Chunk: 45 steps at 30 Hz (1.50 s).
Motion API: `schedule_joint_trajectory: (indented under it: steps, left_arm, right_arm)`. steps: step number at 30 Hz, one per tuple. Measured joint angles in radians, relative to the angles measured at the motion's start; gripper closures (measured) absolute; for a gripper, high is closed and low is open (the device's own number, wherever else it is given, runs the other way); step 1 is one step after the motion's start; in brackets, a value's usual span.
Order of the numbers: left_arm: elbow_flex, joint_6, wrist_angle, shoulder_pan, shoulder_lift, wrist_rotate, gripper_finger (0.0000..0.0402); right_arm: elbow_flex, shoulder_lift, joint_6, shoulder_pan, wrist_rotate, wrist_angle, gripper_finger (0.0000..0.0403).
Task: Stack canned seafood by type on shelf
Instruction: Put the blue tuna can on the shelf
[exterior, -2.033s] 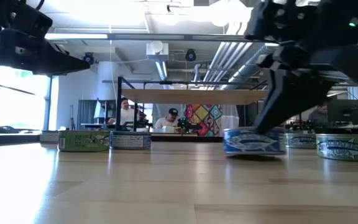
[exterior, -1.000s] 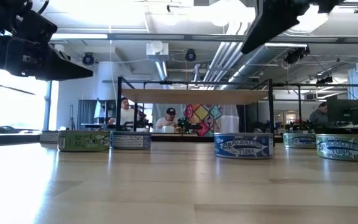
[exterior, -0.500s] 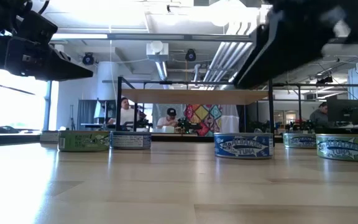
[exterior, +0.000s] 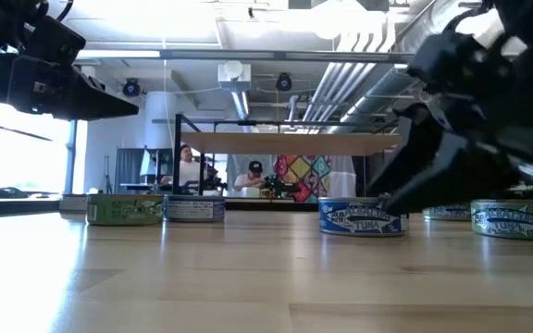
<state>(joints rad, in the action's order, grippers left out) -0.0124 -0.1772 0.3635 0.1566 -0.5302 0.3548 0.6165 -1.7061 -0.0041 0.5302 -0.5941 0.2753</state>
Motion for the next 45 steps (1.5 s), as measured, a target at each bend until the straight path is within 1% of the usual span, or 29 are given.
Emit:
schedule_joint_trajectory:
  steps: [3,7,10,15,16,21,27,32,36,40,43,45]
  left_arm:
    - [0.000,0.000,-0.001,0.000,0.000,0.001,0.0394]
    - [0.000,0.008,0.001,0.000,-0.005,0.001,0.0394]
    - [0.000,0.009,0.000,0.000,-0.012,0.001,0.0394]
    - [0.000,0.009,0.001,0.000,-0.021,0.001,0.0394]
    - [0.000,0.009,0.001,0.000,-0.022,0.001,0.0394]
    - [0.000,0.010,0.001,0.000,-0.021,0.001,0.0394]
    - [0.000,0.014,0.010,0.001,-0.022,-0.008,0.0394]
    - [0.000,0.010,0.118,0.018,-0.052,-0.063,0.0394]
    - [0.000,-0.038,0.208,0.052,-0.113,-0.065,0.0394]
    - [-0.004,-0.037,0.338,0.069,-0.203,-0.081,0.0394]
    - [-0.050,-0.051,0.392,0.069,-0.290,-0.114,0.0394]
    - [-0.099,-0.084,0.399,0.069,-0.358,-0.119,0.0394]
  right_arm:
    - [0.003,-0.029,-0.026,-0.018,0.029,0.021,0.0250]
    - [0.010,-0.070,-0.029,-0.039,0.028,0.049,0.0286]
    - [0.010,-0.076,-0.022,-0.045,0.029,0.049,0.0319]
    - [0.010,-0.076,0.001,-0.043,0.042,0.046,0.0386]
    - [0.010,-0.076,0.004,-0.041,0.043,0.048,0.0393]
    - [0.005,-0.050,0.005,-0.029,0.012,0.049,0.0391]
    - [-0.001,0.023,0.000,-0.027,0.020,0.021,0.0400]
    - [0.001,0.067,-0.019,-0.028,0.008,0.035,0.0402]
    - [0.002,0.095,-0.020,-0.028,0.000,0.043,0.0402]
    - [0.033,0.102,-0.057,-0.033,0.000,0.039,0.0403]
    - [0.065,0.103,-0.119,-0.055,0.023,0.041,0.0403]
    - [0.076,0.103,-0.137,-0.076,0.028,0.041,0.0403]
